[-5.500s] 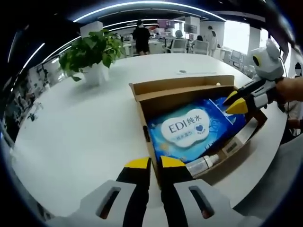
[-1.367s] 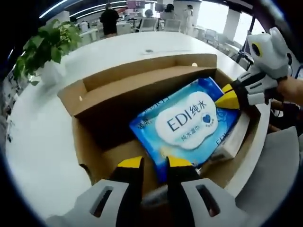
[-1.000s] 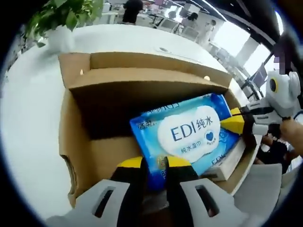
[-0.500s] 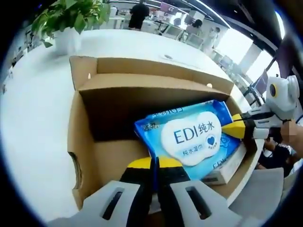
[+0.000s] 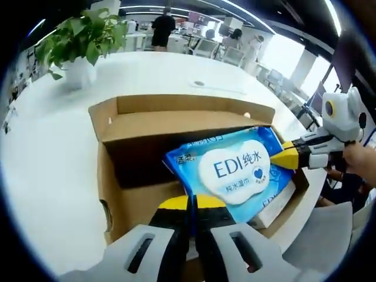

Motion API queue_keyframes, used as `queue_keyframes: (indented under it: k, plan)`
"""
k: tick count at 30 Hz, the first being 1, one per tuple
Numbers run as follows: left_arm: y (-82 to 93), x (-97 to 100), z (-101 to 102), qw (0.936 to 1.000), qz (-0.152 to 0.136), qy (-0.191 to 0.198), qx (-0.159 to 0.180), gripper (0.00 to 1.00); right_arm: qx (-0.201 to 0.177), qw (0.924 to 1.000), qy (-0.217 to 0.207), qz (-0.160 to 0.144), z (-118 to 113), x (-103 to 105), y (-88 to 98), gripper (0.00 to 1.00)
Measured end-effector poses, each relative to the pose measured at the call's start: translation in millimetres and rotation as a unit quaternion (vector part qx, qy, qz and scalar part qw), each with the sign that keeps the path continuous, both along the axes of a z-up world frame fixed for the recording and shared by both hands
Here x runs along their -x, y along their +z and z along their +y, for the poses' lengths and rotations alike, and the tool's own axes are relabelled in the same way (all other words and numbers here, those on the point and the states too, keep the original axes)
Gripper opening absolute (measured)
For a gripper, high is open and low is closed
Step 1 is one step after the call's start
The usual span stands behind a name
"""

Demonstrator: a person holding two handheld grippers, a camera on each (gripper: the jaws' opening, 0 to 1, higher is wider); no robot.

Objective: Operate the shoe box by opening the lid, removing the specified soft item, and placing it in the target area until the item is outside and the box remains undamaged.

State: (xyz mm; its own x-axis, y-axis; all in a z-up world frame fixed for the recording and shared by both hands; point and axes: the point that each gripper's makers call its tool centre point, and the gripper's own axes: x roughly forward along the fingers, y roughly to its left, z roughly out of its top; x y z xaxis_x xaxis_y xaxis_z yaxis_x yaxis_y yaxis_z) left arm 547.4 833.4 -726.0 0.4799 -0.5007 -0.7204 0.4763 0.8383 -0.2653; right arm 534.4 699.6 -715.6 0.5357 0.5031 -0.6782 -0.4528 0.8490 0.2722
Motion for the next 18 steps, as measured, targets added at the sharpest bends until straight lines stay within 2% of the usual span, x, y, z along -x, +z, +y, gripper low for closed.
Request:
queue_keyframes:
  k: [12, 18]
  plan:
    - [33.0, 1.4, -13.6, 0.9995, -0.024, 0.001, 0.019, 0.0, -0.031, 0.999, -0.026, -0.016, -14.0, 2.1, 29.2, 0.0]
    - [45.6, 1.5, -28.9, 0.9991, -0.032, -0.007, 0.028, 0.0, -0.038, 0.9983, -0.04, -0.022, -29.7, 2.1, 40.6, 0.0]
